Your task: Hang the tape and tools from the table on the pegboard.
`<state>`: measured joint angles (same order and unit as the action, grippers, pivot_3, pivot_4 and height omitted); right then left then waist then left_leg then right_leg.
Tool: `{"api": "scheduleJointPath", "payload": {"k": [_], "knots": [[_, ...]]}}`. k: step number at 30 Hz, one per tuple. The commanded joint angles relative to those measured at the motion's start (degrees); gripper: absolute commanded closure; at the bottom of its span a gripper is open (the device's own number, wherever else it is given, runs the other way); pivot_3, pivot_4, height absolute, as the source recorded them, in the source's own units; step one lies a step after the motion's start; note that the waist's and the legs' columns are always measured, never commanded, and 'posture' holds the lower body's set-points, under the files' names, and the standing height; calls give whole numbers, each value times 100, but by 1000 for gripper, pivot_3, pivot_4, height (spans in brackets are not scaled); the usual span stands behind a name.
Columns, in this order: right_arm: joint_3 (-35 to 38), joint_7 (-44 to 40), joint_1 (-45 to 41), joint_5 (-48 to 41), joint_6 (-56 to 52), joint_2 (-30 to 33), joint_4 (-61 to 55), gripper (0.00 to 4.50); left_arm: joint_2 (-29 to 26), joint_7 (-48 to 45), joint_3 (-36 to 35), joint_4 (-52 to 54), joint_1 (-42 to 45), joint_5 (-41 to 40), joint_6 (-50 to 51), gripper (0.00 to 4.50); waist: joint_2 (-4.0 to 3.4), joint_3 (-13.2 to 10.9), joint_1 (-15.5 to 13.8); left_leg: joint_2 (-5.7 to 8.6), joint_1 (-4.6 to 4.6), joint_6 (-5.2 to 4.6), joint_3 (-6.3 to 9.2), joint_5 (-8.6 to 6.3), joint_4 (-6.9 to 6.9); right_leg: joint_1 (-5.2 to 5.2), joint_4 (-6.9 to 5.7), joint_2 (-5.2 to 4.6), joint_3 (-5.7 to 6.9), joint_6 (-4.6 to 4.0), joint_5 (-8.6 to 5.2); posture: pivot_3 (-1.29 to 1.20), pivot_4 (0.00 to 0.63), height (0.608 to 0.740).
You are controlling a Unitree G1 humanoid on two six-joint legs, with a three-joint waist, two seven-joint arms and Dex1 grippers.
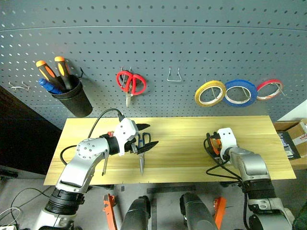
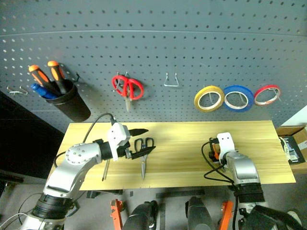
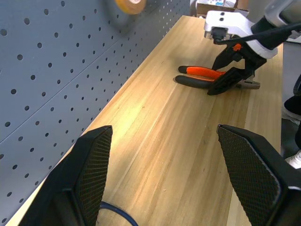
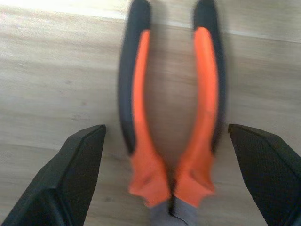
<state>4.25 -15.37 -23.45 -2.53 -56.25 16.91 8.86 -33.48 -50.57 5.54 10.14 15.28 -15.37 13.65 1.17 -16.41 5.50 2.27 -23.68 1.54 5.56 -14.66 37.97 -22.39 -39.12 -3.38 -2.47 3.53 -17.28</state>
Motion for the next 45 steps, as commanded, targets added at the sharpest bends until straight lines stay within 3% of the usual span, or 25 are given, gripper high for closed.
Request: {"api": "scheduleJointPath", "payload": {"k": [1,5,6,13,15,20,25,27,33,45], "knots": [[121,-127,-19,-169,123,48,372,409,70,39,-60,229,-103,-83,-41,734,12,14,0,0,0,0,0,0,1,1,0,0,0,0,0,-119,238,740],[189,-121,-102,-217,255,79,655,1573,33,-51,-92,308,-225,-172,19,734,25,50,17,0,2,0,0,0,1,3,1,0,0,0,0,-116,236,740],[174,-125,-112,-209,291,97,677,1692,20,-83,-101,326,-251,-186,20,734,26,56,18,-2,3,0,1,0,1,3,0,1,0,0,0,-116,236,740],[-84,157,142,-37,737,-19,-587,1691,97,143,-412,172,-415,-349,239,734,21,65,26,-2,8,0,0,0,0,0,-12,1,-2,0,1,-109,233,740],[-170,439,480,-97,718,-392,-1730,1691,185,139,-650,249,-543,-582,120,734,21,65,35,-2,3,0,-2,0,-1,-9,-17,1,-5,0,0,-104,236,740],[-1237,918,1254,2,687,-1140,-4384,1691,210,-14,-1371,630,-1013,-1351,123,734,21,65,68,-8,-38,13,-15,7,-3,-95,-74,-11,-11,-3,-2,-93,245,740],[-2162,1091,989,321,1055,-1254,-5248,1691,213,65,-1755,871,-1274,-1587,37,734,22,66,4,-6,-26,23,-13,13,0,-84,-76,-11,-3,-5,-2,-81,248,740],[-2342,1046,249,612,1566,-1176,-5087,1691,257,216,-1827,1070,-1289,-1601,28,734,22,66,-29,-3,-19,28,-12,21,2,-79,-77,-9,-2,-12,6,-64,244,740],[-1669,1131,-1791,661,2954,-1318,-3321,1691,472,602,-1695,1217,-939,-1445,-105,734,32,72,-77,-15,-14,49,8,60,-4,-80,-85,15,11,-30,34,-45,238,740],[-1366,1504,-2989,901,4926,-1606,-908,1691,778,1033,-1391,1234,-403,-1421,0,734,38,76,-60,-19,-24,57,-6,65,-15,-102,-84,19,3,-33,34,-12,231,740]]}}
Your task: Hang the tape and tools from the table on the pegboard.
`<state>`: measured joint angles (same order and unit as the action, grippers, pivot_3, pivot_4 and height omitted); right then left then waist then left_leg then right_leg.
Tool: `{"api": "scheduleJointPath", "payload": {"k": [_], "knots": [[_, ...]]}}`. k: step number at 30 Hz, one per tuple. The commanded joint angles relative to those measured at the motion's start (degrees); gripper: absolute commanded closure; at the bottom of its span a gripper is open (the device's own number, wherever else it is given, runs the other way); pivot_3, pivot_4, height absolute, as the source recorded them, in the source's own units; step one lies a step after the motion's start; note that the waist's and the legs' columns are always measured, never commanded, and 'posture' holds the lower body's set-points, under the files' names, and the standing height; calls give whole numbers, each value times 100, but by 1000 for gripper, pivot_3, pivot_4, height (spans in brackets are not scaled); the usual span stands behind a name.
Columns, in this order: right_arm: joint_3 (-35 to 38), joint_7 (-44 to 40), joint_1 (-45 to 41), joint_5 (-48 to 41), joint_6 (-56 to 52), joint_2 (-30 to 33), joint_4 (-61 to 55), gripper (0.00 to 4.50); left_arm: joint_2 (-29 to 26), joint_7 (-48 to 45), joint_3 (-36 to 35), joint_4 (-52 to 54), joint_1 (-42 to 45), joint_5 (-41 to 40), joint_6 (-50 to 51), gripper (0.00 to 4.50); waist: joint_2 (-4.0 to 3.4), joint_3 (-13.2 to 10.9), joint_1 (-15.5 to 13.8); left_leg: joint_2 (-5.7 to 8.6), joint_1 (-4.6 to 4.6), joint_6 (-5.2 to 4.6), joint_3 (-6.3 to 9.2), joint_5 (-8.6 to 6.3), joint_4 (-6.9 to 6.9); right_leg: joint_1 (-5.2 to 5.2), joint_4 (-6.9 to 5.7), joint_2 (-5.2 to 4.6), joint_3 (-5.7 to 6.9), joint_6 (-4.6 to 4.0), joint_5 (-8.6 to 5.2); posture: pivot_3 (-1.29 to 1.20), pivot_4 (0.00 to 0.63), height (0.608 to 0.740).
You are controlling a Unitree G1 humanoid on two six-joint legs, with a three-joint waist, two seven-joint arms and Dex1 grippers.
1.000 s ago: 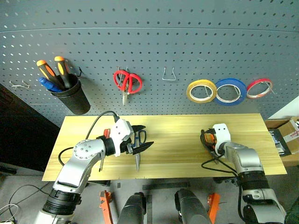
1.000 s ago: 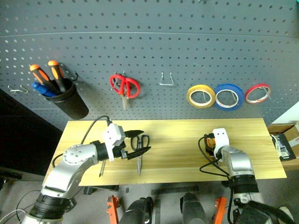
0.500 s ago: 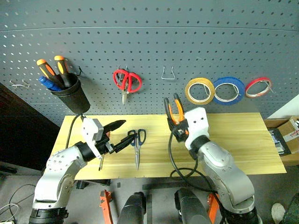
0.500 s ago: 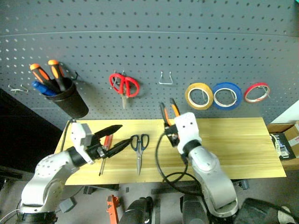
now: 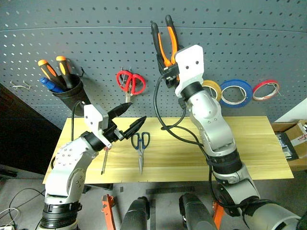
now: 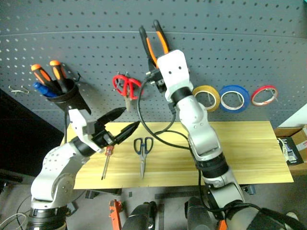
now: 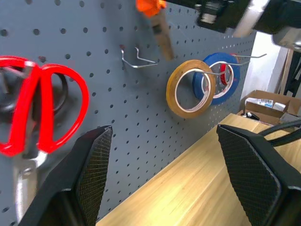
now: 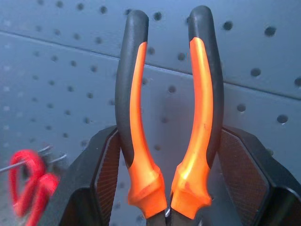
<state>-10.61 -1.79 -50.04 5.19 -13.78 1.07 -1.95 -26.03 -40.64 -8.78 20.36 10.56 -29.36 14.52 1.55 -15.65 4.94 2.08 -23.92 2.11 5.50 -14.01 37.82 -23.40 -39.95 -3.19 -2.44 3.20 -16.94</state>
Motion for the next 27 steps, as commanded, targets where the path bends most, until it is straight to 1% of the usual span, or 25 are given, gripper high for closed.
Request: {"api": "scheduleJointPath", "payload": {"k": [1,6,12,15,20,27], "knots": [[145,161,-399,170,801,5,280,1691,44,53,59,195,92,-16,-97,734,0,0,-9,0,0,-1,1,0,0,0,0,0,1,0,0,-12,231,740],[281,198,-602,145,1093,9,707,1691,56,45,71,160,129,-16,-124,734,0,0,-13,0,0,-3,-3,-1,2,1,0,0,-1,0,0,-13,230,740],[298,341,-592,138,1326,-205,1121,1691,72,35,93,117,160,14,-158,734,0,0,-9,0,0,-1,-3,0,2,0,-1,0,-2,0,0,-13,230,740],[224,457,-451,256,1665,-274,1490,1691,84,33,118,75,194,41,-184,734,0,0,-4,-4,1,-1,-4,0,2,0,-2,2,-1,-1,0,-13,230,740],[165,655,-181,532,2169,-214,2023,1691,128,46,199,16,223,110,-245,734,0,0,-17,-2,1,-1,-4,0,4,3,-1,2,-1,-1,0,-10,231,740],[110,755,82,758,2360,-233,2143,1692,177,75,251,-87,282,202,-335,734,0,0,-19,-3,1,-1,-3,0,4,2,-5,3,1,-1,0,-13,236,740]]}}
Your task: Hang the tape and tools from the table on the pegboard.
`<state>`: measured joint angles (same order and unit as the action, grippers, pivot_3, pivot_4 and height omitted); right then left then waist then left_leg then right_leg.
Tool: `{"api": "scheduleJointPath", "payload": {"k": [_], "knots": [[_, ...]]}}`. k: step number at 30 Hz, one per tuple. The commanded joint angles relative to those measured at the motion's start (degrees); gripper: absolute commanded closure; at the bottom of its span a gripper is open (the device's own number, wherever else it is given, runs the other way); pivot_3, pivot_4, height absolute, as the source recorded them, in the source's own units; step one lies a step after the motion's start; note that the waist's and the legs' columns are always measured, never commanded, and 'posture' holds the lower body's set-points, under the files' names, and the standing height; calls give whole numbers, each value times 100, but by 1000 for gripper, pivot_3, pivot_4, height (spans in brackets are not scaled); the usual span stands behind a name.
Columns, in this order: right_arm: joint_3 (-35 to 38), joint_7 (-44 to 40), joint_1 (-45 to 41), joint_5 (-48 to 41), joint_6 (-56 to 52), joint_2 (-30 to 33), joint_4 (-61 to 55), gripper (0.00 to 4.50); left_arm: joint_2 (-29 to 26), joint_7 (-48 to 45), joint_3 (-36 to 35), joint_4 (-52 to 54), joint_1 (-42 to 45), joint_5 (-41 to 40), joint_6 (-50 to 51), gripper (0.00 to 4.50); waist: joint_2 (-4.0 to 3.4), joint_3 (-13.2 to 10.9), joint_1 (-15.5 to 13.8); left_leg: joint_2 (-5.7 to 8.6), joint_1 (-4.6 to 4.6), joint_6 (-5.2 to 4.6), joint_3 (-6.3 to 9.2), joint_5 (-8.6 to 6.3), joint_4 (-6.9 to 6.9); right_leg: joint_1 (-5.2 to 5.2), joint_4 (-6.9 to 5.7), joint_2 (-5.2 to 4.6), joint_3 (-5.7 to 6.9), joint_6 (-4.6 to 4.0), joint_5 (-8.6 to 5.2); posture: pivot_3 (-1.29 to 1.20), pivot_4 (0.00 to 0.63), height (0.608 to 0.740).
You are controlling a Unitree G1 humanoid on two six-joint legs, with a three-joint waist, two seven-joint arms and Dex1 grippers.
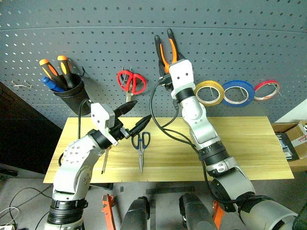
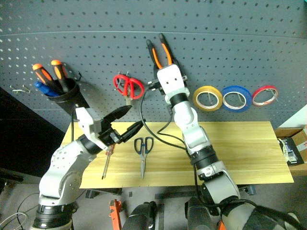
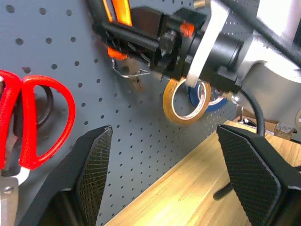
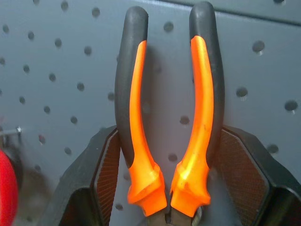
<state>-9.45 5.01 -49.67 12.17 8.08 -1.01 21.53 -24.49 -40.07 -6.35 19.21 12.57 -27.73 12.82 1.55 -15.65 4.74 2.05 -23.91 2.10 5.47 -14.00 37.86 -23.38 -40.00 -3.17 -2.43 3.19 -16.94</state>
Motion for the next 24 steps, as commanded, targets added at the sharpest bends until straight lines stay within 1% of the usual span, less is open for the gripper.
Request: {"api": "scheduleJointPath", "payload": {"k": [1,8,13,15,16,18,21,24], "knots": [[17,36,92,26,93,-38,-241,1692,29,25,15,1,95,60,-183,734,0,0,0,0,0,0,0,0,0,0,0,0,0,0,0,-14,237,740],[217,-295,560,-374,-695,-132,-786,1692,36,243,119,-110,74,300,-149,734,0,0,2,-1,1,-1,1,-1,-1,2,1,0,1,0,0,-32,239,740],[312,-557,782,-639,-1769,-165,-1359,1692,54,522,186,-170,87,410,103,734,1,1,-14,0,2,-2,4,-1,1,9,4,-1,3,0,0,-41,241,740],[345,-736,884,-755,-2294,-103,-1697,973,52,718,232,-227,85,567,215,734,1,1,-14,0,4,-2,6,-2,0,10,4,-1,5,0,0,-46,241,740],[356,-838,946,-814,-2593,-57,-1902,723,61,830,244,-261,91,631,299,734,1,1,-14,-1,4,-3,8,-2,0,12,4,-1,7,0,0,-47,241,740],[368,-1054,1067,-956,-3147,37,-2333,61,76,959,275,-283,94,695,434,734,0,1,-15,0,3,-3,9,-2,0,11,4,0,7,0,0,-53,241,740],[393,-1405,1263,-1238,-4015,223,-3049,22,119,1155,336,-272,87,772,704,734,0,0,-1,2,-2,-3,5,-2,1,5,4,-1,2,0,0,-62,242,740],[333,-2036,1557,-1748,-5049,604,-4004,22,124,1487,479,-230,47,967,1262,734,0,1,13,1,-1,-4,7,-3,-1,5,4,-1,2,0,0,-66,245,740]]}}
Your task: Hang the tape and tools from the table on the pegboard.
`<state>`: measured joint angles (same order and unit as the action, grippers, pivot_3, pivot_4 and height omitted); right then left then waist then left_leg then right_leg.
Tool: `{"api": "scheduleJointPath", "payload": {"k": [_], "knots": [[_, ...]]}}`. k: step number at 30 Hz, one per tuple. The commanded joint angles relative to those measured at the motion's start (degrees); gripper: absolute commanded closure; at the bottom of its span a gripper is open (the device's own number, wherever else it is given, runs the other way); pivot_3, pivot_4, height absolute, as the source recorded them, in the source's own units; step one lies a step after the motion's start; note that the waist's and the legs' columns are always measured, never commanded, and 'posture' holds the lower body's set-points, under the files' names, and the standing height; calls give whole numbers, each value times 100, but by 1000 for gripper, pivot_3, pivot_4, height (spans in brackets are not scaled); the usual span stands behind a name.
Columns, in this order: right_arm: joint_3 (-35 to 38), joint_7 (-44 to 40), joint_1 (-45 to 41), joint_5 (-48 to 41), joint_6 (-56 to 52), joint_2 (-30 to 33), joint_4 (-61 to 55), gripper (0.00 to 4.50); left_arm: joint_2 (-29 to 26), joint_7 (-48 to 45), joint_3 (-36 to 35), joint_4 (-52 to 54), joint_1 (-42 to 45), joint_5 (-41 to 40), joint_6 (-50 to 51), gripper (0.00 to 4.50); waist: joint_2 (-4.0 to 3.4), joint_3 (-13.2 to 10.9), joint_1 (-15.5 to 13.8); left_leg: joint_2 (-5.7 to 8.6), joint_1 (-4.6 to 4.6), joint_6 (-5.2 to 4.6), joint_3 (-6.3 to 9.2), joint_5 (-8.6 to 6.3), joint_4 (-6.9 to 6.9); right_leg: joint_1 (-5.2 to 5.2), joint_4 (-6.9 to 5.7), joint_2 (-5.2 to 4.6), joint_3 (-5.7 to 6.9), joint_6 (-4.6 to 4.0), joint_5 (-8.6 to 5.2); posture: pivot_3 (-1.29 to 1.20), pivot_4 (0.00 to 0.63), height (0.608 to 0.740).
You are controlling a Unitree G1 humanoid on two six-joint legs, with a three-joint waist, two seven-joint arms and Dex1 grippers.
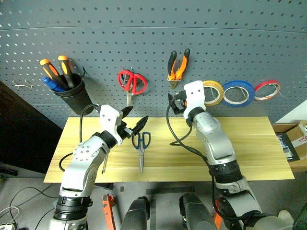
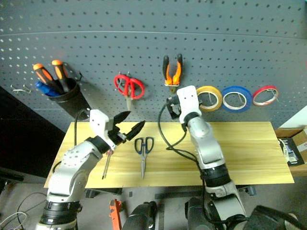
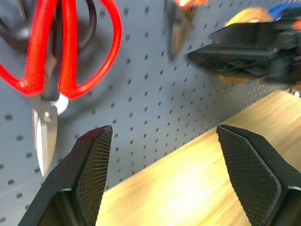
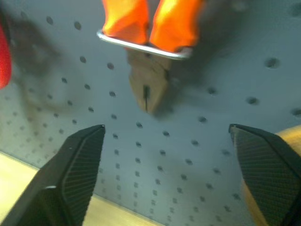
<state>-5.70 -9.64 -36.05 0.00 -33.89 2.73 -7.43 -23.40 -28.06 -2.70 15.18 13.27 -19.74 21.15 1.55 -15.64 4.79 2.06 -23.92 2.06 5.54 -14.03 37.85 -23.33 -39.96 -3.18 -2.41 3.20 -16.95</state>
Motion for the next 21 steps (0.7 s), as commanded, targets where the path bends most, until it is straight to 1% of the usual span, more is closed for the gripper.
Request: {"api": "scheduleJointPath", "payload": {"k": [1,4,5,8,11,13,18,21], "knots": [[-52,-722,272,-686,-1129,337,-1365,22,24,354,144,204,-47,194,559,734,0,0,14,-1,1,0,0,0,0,0,0,0,0,0,0,-67,246,740],[-354,-1626,797,-1489,-2092,1137,-2621,22,139,881,239,364,-243,284,1568,734,0,0,12,-2,0,-1,1,-1,-1,2,2,1,2,0,0,-80,251,740],[-360,-1812,977,-1787,-2395,1313,-2997,22,203,1106,267,399,-320,367,1879,734,0,0,13,-1,-1,-2,1,-2,-2,5,6,0,2,0,0,-85,253,740],[-195,-1988,1389,-2452,-3101,1554,-3690,22,374,1690,353,428,-486,561,2942,734,1,0,36,-1,-1,-7,1,-4,0,7,9,0,0,1,-1,-92,255,740],[-176,-2007,1682,-2691,-3393,1811,-3945,22,450,1948,653,331,-512,821,3419,734,1,0,15,-2,0,-7,10,-4,0,10,5,2,9,2,-1,-98,256,740],[-207,-1963,1771,-2767,-3456,1940,-4012,22,722,2223,633,214,-495,883,3639,734,1,0,4,1,3,-6,12,-3,4,17,4,1,11,3,0,-103,257,740],[-235,-1814,1743,-2899,-3533,1998,-4032,22,1158,2561,841,-135,-292,1113,4003,734,2,0,0,7,3,-9,11,1,10,18,4,-2,7,13,6,-111,258,740],[-215,-1749,1707,-2967,-3529,2019,-4037,22,1398,2684,797,-481,-89,1171,4115,734,3,0,1,7,2,-8,10,0,6,17,5,-2,8,13,6,-117,260,740]]}}
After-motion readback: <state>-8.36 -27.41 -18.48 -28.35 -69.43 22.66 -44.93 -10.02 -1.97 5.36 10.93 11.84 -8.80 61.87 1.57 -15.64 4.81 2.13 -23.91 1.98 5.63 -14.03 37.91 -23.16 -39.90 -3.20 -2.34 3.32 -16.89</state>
